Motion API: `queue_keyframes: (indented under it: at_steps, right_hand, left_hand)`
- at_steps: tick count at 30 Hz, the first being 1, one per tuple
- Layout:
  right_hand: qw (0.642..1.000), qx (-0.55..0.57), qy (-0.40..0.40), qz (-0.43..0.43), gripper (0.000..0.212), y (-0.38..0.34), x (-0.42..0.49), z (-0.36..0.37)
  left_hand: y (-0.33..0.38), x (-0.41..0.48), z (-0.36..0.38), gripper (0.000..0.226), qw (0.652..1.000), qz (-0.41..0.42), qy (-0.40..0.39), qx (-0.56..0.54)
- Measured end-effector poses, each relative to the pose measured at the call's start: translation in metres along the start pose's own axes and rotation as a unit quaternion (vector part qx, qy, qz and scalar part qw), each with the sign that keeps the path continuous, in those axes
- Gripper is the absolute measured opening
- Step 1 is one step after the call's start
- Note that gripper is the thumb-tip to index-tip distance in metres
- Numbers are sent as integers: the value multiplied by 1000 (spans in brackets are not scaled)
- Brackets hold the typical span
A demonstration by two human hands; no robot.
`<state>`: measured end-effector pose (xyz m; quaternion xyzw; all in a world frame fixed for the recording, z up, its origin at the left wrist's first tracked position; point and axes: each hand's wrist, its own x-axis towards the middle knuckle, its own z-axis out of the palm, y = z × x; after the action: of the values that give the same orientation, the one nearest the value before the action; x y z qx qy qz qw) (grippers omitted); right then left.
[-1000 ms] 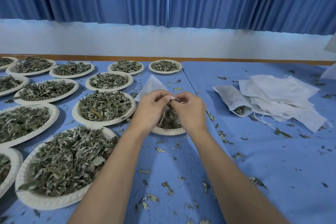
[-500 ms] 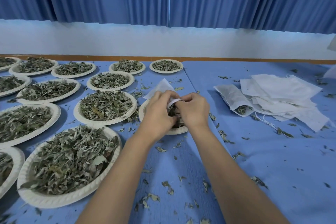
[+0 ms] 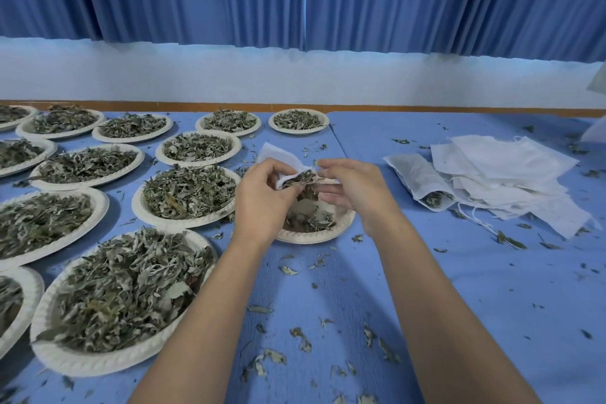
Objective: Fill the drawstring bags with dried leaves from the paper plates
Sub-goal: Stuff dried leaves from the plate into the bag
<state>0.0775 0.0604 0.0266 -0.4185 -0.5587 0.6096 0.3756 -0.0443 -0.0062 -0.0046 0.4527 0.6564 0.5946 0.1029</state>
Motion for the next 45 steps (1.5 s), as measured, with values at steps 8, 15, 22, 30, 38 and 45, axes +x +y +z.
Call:
queue_keyframes:
  at_steps: [8, 15, 22, 30, 38, 45]
  right_hand:
    - [998, -20, -34, -44, 11, 14, 2, 6]
    - [990, -87, 17, -112, 6, 22, 5, 12]
    - [970, -163, -56, -173, 19, 17, -2, 18]
    - [969, -177, 36, -168, 13, 20, 2, 21]
    - [966, -179, 60, -179, 12, 20, 0, 21]
    - [962, -189, 50, -189, 9, 21, 0, 22]
  left_hand:
    - [-6, 8, -4, 26, 993, -56, 6, -99]
    - [-3, 8, -5, 28, 995, -63, 24, -80]
    - [-5, 11, -2, 17, 987, -70, 141, 36]
    - [-3, 7, 3, 21, 994, -42, 94, 42]
    - [2, 9, -4, 10, 980, -119, 3, -161]
    - [-5, 8, 3, 31, 997, -33, 48, -57]
